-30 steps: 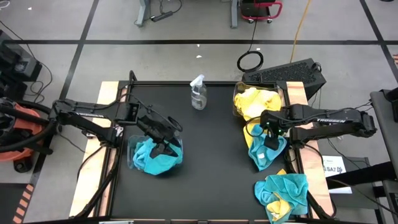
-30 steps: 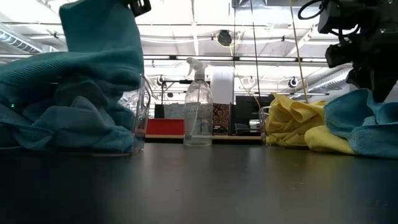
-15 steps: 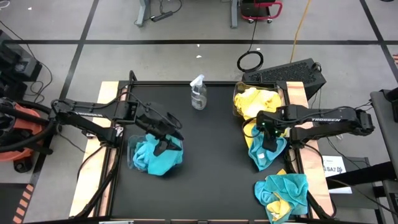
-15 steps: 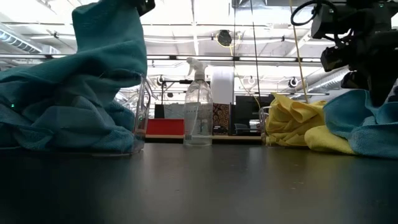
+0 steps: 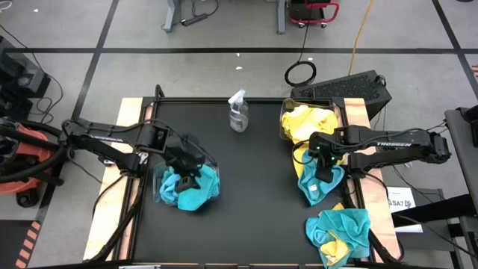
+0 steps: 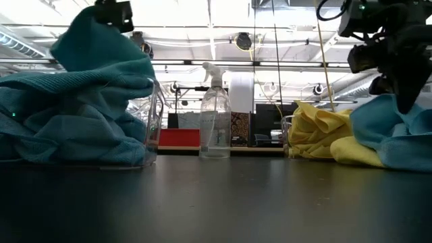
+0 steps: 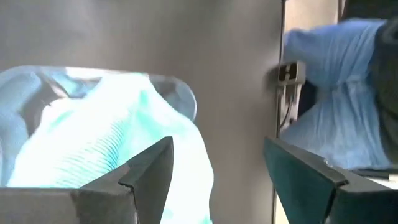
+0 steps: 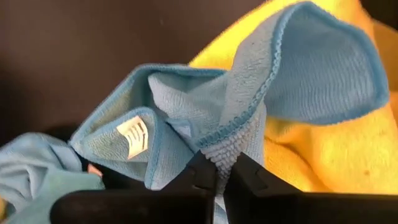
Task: Sort microfiber towel by color & place in baskets
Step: Put the blue towel into the bottom transparent bin
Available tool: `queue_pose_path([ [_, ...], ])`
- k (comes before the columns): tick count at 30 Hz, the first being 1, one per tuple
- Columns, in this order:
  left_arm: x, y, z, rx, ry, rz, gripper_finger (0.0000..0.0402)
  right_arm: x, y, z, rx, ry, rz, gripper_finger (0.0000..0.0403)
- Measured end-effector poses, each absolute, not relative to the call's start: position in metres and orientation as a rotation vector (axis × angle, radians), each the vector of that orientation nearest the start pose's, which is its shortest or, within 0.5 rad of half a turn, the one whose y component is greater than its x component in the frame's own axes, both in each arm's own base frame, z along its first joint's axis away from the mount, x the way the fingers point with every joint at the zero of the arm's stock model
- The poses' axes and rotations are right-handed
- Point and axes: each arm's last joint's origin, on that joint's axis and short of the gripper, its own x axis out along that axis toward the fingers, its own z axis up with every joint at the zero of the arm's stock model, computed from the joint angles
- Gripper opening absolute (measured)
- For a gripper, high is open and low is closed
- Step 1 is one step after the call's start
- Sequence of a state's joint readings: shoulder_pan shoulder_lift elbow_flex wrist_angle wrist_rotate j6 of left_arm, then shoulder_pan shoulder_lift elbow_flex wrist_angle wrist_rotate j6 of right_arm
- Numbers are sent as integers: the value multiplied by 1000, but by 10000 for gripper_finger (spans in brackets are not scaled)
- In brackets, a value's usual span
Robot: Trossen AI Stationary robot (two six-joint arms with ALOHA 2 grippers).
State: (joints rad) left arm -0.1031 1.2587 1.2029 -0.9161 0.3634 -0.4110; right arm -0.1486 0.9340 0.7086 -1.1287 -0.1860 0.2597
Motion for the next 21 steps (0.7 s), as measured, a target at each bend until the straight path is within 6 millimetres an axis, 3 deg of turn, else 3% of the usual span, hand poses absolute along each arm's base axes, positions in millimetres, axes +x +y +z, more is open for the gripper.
queue_pose_path([
  [7,243,-58,291,-462,1105,-288,255,143,-16,229,449,1236,-139,3],
  [14,235,-70,214,-471,1294,-212,255,147,-16,230,451,1194,-134,1],
  [21,225,-70,161,-657,1176,-252,255,148,-17,231,434,1181,-121,1],
])
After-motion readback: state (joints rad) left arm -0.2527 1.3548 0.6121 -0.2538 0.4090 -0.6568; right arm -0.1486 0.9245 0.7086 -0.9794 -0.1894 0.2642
